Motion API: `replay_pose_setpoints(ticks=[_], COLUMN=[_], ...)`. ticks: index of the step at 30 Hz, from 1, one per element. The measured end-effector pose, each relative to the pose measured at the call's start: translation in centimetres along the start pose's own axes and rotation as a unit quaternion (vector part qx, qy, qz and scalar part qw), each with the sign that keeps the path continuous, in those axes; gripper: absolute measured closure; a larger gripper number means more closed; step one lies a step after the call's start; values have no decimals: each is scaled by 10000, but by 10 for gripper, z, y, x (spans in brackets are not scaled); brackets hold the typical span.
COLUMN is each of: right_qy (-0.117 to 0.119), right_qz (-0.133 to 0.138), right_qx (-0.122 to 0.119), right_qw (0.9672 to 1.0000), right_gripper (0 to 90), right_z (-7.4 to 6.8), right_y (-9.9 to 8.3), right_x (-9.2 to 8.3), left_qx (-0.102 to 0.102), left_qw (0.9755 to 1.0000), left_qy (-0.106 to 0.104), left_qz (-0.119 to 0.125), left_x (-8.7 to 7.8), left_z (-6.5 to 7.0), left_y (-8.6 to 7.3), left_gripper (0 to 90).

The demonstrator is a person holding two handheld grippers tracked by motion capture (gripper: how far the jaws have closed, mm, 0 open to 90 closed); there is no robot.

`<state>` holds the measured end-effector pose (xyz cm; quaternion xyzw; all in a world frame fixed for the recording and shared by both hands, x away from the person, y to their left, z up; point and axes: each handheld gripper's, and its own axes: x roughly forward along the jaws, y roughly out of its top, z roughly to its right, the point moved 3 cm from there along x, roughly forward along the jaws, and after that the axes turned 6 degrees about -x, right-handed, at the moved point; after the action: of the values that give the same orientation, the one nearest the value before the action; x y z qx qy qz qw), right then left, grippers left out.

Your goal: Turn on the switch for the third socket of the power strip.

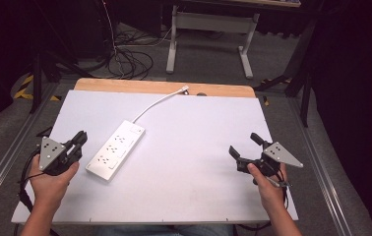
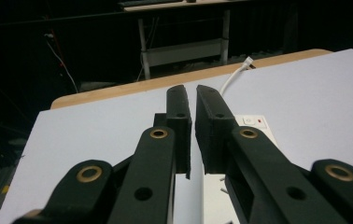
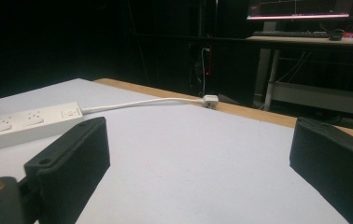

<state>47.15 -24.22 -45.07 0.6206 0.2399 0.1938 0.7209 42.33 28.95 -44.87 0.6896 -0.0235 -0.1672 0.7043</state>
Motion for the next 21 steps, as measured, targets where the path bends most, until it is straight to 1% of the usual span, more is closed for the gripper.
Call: replay_pose_setpoints(ticks=[3,10,16,21], right_qy=[5,3,1,4], right_qz=[6,8,7,9], right_qx=[7,3,9,4], right_qw=[10000,10000,10000,10000], right_gripper=[53,53,53,53], right_z=[0,0,0,0], right_y=[0,0,0,0], right_x=[0,0,0,0], left_qx=[-23,-76,-103,-111], left_qw=[10000,9999,9998,9997], left_qy=[49,76,136,179], left_qz=[18,67,103,115], left_x=[-1,-2,-4,-4], left_z=[-2,-3,-5,-6], left_y=[1,1,2,2], left_gripper=[815,805,772,768])
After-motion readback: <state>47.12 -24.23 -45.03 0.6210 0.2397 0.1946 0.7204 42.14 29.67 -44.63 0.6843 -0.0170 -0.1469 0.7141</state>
